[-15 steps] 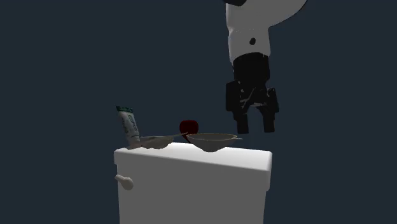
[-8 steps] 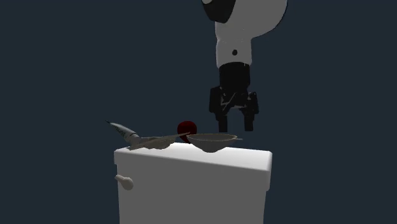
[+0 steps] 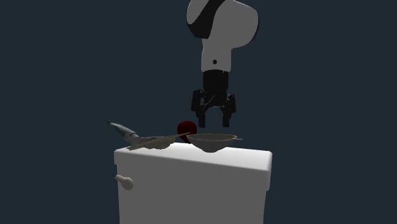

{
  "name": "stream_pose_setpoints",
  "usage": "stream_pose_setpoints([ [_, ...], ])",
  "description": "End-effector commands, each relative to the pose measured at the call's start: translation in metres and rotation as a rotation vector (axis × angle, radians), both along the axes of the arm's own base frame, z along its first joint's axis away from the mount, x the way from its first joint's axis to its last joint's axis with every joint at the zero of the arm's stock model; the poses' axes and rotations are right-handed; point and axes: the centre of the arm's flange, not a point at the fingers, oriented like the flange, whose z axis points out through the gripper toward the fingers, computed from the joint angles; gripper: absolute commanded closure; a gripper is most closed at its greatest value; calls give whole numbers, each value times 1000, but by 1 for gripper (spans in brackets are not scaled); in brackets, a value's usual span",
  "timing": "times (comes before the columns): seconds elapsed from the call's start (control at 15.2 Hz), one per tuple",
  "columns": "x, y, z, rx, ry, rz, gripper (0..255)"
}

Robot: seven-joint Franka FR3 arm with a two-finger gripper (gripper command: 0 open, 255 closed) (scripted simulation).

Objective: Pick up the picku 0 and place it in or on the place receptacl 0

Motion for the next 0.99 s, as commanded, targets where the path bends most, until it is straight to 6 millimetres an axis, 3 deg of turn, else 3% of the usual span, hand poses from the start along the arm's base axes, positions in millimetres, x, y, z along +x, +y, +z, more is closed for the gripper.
stream_pose_setpoints([
  [0.0, 27, -4, -2, 2, -24, -6, 0],
  [0.92, 185, -19, 22, 18, -182, -50, 0],
])
